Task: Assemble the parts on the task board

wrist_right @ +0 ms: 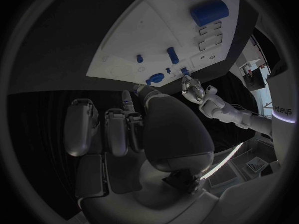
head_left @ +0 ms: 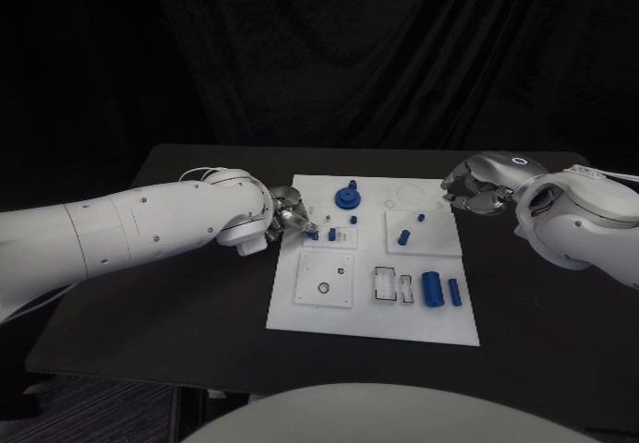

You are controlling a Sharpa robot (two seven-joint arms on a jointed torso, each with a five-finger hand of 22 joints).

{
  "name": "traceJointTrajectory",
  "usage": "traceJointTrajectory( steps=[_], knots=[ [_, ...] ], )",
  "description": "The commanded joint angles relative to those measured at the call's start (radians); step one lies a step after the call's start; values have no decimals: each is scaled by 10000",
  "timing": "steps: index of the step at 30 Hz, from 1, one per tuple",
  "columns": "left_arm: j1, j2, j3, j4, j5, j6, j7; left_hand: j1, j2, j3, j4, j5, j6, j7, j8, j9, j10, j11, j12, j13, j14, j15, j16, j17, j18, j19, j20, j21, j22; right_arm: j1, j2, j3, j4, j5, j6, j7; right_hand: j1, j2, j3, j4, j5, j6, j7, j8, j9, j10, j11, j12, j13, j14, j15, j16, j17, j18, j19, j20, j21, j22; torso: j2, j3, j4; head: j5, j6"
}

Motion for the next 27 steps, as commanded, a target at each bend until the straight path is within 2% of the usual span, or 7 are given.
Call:
traceJointTrajectory(
  steps=[1,12,27],
  knots=[
    [-114,54,-32,5,84,-3,196,7,126,272,-212,45,1,-48,-5,1,1069,-76,25,2627,1057,-94,33,2633,144,36,-34,-63,1273,-23,-4,6,7,-35,-5,-141,-90,21,43,-5,33,67,4,-48,-16,1060,81,27,2628,823,73,-46,1958,140,-29,63,-27,1805,-2,6,-8,9,-2],
    [-187,83,-32,-18,-443,-351,490,17,167,296,-226,71,-10,-48,4,11,1069,-77,25,2627,1057,-95,33,2633,144,38,-35,-63,1278,-23,-24,6,17,-35,21,-151,-90,21,43,-5,33,67,4,-48,-16,1060,81,27,2628,823,73,-46,1958,140,-29,63,-27,1805,1,1,-5,13,-2],
    [-219,71,-32,-28,-675,-49,286,2,172,290,-221,64,-10,-42,10,16,1069,-74,25,2627,1057,-94,33,2633,145,36,-35,-71,1277,-23,-41,6,33,-35,100,-179,-107,19,60,-8,32,90,5,-40,-17,1060,85,27,2628,821,75,-53,1952,143,-33,65,-45,1801,0,2,-4,19,-2]
  ],
)
